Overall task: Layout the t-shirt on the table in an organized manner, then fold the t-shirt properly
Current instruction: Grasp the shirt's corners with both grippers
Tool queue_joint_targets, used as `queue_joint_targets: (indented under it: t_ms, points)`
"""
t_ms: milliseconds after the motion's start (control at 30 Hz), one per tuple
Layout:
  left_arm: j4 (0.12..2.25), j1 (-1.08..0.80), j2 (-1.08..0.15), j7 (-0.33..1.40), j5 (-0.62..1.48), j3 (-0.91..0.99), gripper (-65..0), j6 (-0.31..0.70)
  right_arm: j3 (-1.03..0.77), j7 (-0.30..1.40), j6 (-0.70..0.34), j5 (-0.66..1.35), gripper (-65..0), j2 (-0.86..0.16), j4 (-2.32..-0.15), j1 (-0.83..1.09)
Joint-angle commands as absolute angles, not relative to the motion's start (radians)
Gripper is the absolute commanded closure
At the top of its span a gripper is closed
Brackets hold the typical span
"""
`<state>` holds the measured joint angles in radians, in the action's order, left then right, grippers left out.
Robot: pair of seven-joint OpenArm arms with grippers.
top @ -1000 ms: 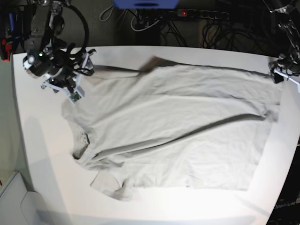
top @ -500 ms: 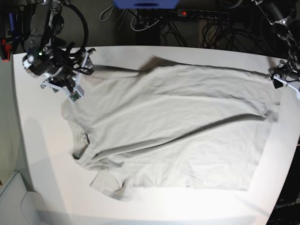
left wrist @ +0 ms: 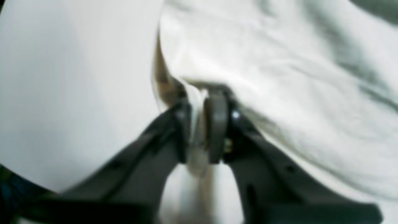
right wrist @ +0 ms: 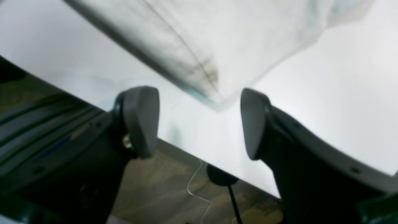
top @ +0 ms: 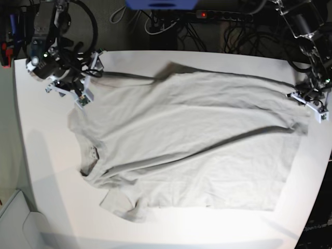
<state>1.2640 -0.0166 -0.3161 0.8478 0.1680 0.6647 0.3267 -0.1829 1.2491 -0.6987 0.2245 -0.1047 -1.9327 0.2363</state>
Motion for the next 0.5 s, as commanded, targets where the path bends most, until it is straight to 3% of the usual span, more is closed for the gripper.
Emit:
queue_joint_targets:
  t_ms: [0,33,467]
  points:
    - [1.279,-0.012,-0.334,0.854,0.157,0.67,-2.7,0.323,-0.185,1.242,-0.698,0.232,-37.2,-0.113,-1.952,0.242]
    - [1.282,-0.012,-0.334,0.857,0.157,0.67,0.0,0.32,-0.185,1.242,-0.698,0.232,-37.2,-0.113,-1.952,0.242]
    - [1.283,-0.019,-0.335,0.863,0.157,0.673,-0.1,0.323,-0.18,1.237,-0.698,0.231,-37.3,-0.107,-1.923,0.205]
